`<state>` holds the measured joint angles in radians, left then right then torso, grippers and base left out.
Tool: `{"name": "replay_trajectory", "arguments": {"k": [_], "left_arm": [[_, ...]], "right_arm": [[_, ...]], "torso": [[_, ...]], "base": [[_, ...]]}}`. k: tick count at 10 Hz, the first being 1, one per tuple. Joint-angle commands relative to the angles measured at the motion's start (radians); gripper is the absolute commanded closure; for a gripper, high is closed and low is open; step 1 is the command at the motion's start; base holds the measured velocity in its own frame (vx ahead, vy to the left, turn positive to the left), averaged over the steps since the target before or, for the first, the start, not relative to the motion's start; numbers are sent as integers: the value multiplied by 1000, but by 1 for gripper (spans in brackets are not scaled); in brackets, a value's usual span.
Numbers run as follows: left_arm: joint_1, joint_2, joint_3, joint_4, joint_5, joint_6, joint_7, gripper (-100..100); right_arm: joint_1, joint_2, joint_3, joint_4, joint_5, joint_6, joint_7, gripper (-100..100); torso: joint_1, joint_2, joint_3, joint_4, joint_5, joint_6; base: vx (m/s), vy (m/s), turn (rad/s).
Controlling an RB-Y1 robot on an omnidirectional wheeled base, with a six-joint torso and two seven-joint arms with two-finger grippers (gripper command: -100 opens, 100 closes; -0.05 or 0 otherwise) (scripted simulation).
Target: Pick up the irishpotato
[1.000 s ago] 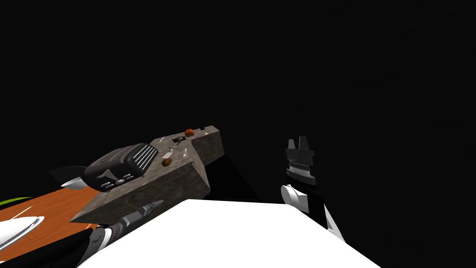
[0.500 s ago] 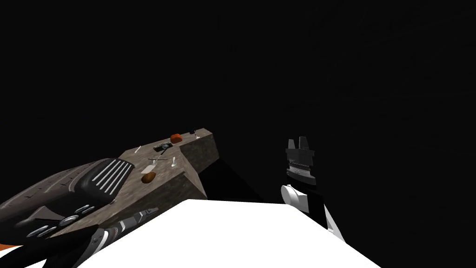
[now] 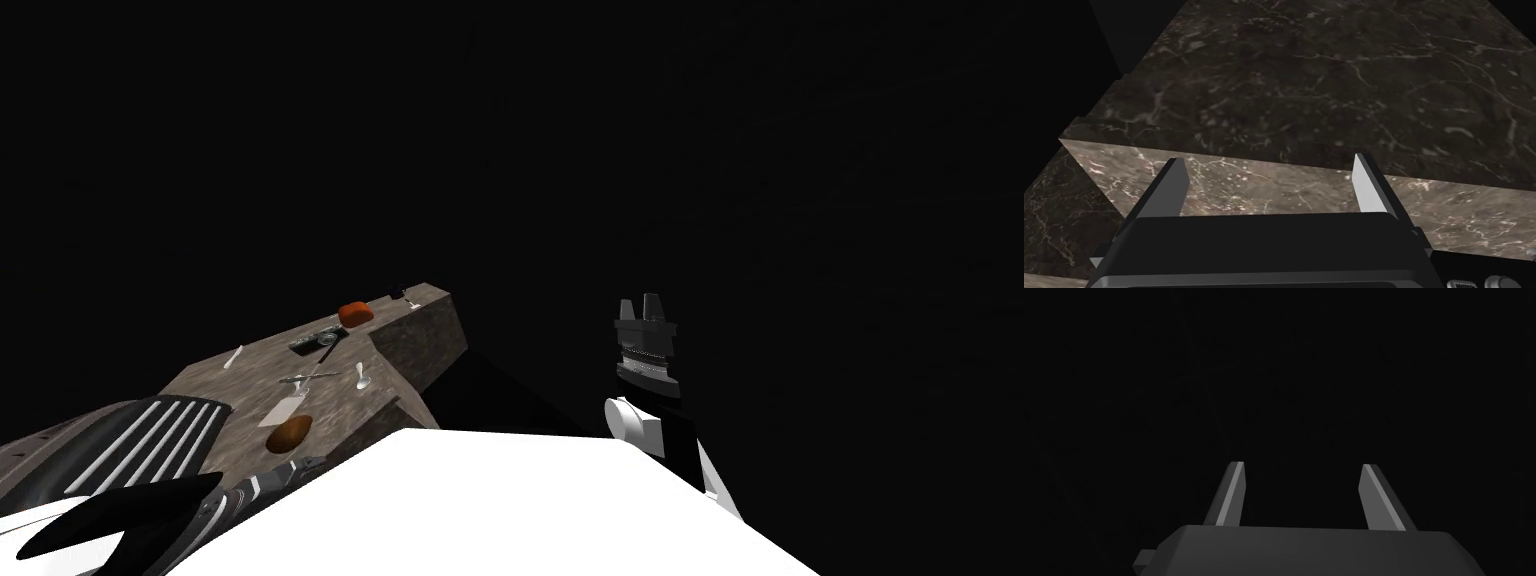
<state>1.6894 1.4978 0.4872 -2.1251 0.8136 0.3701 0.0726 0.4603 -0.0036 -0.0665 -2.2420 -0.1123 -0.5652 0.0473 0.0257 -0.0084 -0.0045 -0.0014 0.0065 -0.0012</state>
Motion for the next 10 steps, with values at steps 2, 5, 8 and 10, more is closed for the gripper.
{"name": "replay_trajectory", "arguments": {"k": [2,5,8,10], "left_arm": [[2,24,11,34,10,8,-2,-100],[6,24,28,52,8,12,-7,-100],[-30,14,-21,82,-9,-8,-9,-100],[-55,8,-56,100,-21,-21,-10,-100]], "right_arm": [[0,0,0,0,0,0,0,0],[0,0,0,0,0,0,0,0],[0,1,0,0,0,0,0,0],[0,1,1,0,0,0,0,0]], "torso": [[-2,-1,-1,0,0,0],[-3,-3,-2,-1,-1,0],[-22,2,1,1,-5,-1],[-25,2,1,1,-6,-1]], "base": [[80,260,-120],[80,227,-83],[11,5,-18],[14,-18,-14]]}}
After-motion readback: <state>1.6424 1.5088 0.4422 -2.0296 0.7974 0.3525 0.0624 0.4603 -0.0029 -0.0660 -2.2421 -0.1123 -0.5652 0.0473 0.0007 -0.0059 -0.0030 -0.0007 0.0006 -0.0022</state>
